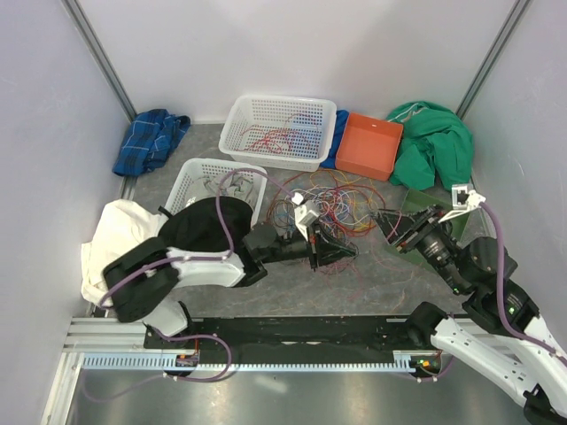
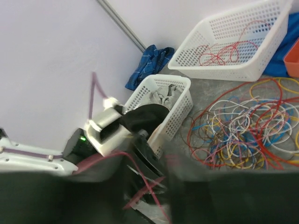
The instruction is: Untangle the cables
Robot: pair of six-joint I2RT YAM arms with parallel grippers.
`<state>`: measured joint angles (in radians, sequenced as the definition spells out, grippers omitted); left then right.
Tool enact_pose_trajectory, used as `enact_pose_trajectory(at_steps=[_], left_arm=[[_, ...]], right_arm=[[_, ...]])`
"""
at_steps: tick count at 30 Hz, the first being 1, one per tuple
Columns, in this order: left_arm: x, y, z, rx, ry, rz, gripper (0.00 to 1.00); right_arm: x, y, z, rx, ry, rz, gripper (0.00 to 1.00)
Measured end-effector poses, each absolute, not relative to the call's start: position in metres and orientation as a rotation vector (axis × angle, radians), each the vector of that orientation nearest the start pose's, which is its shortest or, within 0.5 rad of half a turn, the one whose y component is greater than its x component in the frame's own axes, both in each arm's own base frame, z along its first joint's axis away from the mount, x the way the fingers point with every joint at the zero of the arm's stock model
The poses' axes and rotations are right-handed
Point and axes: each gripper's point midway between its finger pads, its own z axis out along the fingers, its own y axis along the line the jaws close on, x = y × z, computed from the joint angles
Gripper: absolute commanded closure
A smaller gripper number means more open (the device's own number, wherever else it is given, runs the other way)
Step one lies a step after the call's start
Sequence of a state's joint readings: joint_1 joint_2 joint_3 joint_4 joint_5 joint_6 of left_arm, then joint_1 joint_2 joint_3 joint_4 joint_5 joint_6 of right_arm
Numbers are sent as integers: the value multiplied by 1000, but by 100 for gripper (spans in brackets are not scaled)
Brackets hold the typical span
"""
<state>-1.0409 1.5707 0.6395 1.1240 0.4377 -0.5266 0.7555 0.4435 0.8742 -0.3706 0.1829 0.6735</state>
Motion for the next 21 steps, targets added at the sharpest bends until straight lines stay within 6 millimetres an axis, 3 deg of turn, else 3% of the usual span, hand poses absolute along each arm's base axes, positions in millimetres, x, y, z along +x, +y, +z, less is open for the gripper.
enact_pose_trajectory(at_steps=[3,5,7,10,15,21], left_arm=[[154,-423,273,771,1382,-1469,98],[171,-419,326,726,1368,-1362,98],[184,-405,373,668,1350,-1257,98],[202,-365,431,542,1329,-1081,98],[219,-321,474,429,1343,-890,98],[224,-314,488,433,1391,-825,98]], right_arm=[[171,141,367,97,1589,942,16],[170,131,367,113,1582,900,7],[170,121,366,133,1577,861,5],[172,109,358,162,1589,799,4],[176,107,337,175,1626,750,6],[179,129,306,96,1694,787,8]])
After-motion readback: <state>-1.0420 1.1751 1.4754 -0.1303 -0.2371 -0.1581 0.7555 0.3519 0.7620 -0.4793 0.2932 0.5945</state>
